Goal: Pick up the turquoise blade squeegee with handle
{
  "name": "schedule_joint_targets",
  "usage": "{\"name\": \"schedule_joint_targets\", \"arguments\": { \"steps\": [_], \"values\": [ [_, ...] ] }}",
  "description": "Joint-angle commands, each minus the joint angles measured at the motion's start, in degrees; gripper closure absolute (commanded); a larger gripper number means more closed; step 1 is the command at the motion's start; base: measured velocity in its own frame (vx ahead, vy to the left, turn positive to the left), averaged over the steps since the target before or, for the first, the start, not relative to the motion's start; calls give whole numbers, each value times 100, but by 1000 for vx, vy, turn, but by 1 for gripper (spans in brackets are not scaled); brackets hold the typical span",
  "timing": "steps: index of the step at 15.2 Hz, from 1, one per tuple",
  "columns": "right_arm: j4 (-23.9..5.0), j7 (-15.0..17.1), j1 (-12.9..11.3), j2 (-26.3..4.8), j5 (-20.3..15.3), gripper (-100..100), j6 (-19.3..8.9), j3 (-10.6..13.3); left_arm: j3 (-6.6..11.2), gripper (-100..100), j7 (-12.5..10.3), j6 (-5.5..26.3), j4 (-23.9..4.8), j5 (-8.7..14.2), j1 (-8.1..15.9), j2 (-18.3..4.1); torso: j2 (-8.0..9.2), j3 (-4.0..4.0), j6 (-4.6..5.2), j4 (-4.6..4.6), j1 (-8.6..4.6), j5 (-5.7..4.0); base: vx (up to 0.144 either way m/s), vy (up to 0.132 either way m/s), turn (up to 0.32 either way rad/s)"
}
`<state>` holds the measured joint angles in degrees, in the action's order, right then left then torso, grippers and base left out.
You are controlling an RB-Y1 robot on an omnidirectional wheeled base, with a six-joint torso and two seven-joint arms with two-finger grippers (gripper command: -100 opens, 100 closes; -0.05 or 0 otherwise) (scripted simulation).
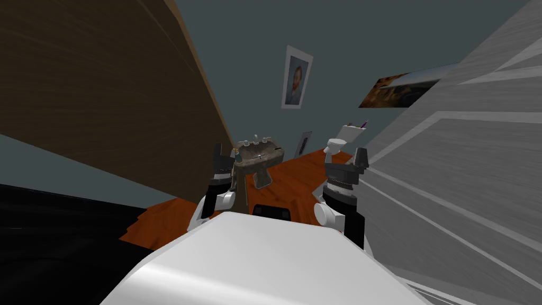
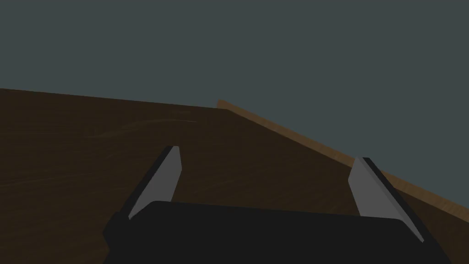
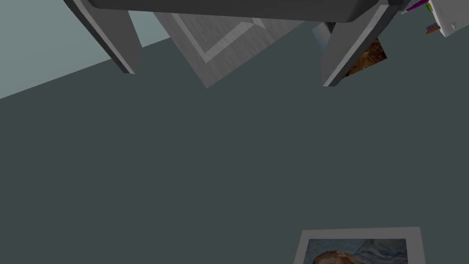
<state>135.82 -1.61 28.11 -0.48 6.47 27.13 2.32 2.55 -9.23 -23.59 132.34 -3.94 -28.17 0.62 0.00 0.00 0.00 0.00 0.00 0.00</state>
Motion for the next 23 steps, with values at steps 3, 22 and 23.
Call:
{"name": "schedule_joint_targets", "arguments": {
  "steps": [3,22,23],
  "values": [
    [0,0,0,0,0,0,0,0,21,-100,-25,99,10,49,-18,-406,-6,-3,0,-1,-2,-1,20,-14,20],
    [0,0,1,1,0,0,0,0,373,-100,-447,1809,58,887,-308,-1945,-42,-24,-1,-9,-29,-6,82,-62,55],
    [0,0,1,1,0,0,0,0,414,-100,-496,2003,53,986,-340,-2042,-42,-25,0,-10,-29,-7,86,-71,76]
  ]
}}
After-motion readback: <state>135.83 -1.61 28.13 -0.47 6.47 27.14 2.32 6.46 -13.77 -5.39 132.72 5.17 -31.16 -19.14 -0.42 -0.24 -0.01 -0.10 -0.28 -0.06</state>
